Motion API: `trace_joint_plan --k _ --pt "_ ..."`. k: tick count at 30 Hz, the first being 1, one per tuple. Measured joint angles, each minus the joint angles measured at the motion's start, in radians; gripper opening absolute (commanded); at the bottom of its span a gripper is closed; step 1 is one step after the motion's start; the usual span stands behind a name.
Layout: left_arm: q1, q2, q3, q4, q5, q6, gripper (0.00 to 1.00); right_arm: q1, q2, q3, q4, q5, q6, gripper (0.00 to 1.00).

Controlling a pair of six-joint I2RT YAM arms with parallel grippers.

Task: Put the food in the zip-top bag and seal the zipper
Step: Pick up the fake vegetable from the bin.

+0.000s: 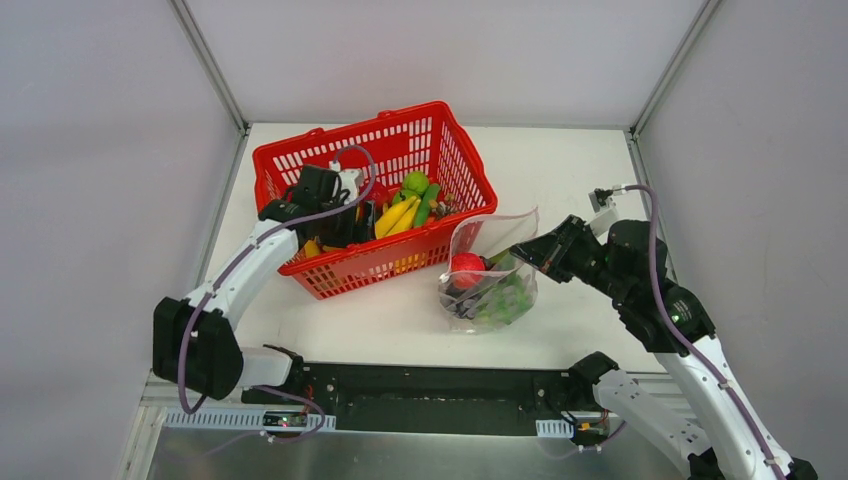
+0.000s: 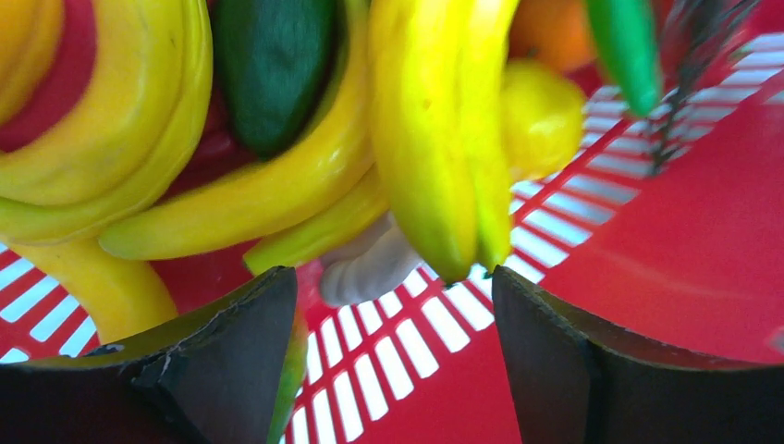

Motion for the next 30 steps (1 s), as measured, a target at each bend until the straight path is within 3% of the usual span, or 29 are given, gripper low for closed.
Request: trace_joint_plan --k 7,22,30 --pt "0.0 0.17 0.073 -0.174 0.003 0.172 0.73 0.0 0.0 0.0 0.0 -0.006 0.0 0.05" --pt "0.0 0.241 0.192 -0.383 0.143 0.483 0.61 0.0 0.013 0.0 0.003 -0.018 -0.001 0.05" --pt "-0.011 0.339 0.19 -0.424 0.196 0.594 0.48 0.0 0.015 0.0 0.009 -0.022 0.0 0.05"
